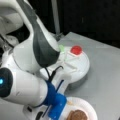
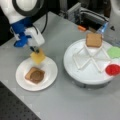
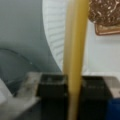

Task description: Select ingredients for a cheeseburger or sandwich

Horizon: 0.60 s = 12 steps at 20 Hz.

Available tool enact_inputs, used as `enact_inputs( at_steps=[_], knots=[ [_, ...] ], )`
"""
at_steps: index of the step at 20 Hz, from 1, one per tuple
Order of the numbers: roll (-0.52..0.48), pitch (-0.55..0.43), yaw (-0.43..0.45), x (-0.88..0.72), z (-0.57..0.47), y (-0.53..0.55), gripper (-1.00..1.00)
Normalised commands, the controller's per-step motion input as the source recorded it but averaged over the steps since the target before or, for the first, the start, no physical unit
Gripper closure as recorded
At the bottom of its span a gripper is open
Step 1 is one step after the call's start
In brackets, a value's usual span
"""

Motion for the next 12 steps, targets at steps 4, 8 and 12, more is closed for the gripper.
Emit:
enact_inputs(
  at_steps=[4, 8, 12],
  knots=[
    [0.184, 0.051, 0.298, 0.51, -0.08, -0.22, 1.0],
    [0.329, 0.047, 0.334, 0.43, -0.02, -0.19, 1.0],
    [0.386, 0.036, 0.293, 0.41, 0.0, -0.2, 1.0]
  ],
)
